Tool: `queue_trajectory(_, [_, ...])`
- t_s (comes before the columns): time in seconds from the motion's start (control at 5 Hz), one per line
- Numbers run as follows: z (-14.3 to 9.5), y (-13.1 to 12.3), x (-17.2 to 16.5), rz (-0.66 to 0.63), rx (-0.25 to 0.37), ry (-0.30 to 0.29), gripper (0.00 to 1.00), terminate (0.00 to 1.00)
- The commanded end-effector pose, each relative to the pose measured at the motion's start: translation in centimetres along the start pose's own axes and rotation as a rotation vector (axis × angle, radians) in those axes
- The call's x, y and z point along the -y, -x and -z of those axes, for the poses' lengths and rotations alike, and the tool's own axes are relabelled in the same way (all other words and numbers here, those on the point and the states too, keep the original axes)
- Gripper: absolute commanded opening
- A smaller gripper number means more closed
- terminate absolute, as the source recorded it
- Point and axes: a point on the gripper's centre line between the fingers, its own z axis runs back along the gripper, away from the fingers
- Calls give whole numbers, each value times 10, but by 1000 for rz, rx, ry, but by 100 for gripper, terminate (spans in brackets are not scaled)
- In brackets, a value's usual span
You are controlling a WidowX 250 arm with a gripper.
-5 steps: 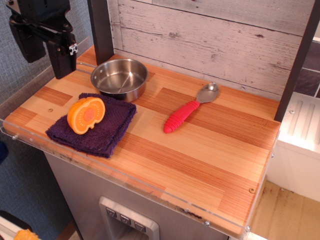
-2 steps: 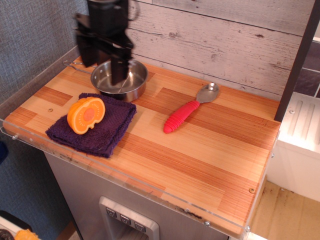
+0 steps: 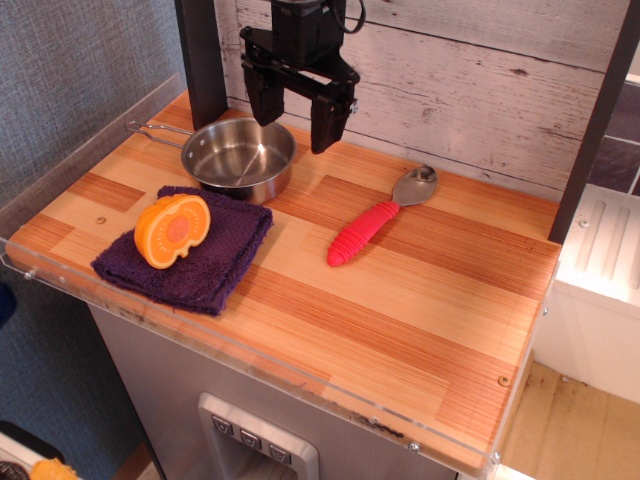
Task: Move the pot to the bottom right corner of counter.
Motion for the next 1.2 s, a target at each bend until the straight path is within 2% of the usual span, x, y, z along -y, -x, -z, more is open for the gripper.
queue_trajectory(0.0, [18, -5, -31, -167, -27, 45, 100, 0])
queue_trajectory(0.2, [31, -2, -32, -157, -55, 28, 100, 0])
queue_trajectory(0.6, [66, 7, -12, -107, -96, -1, 100, 0])
queue_trajectory(0.8, [67, 10, -9, -94, -73, 9, 0, 0])
queue_trajectory(1.0, [57, 9, -9, -78, -32, 6, 0, 0])
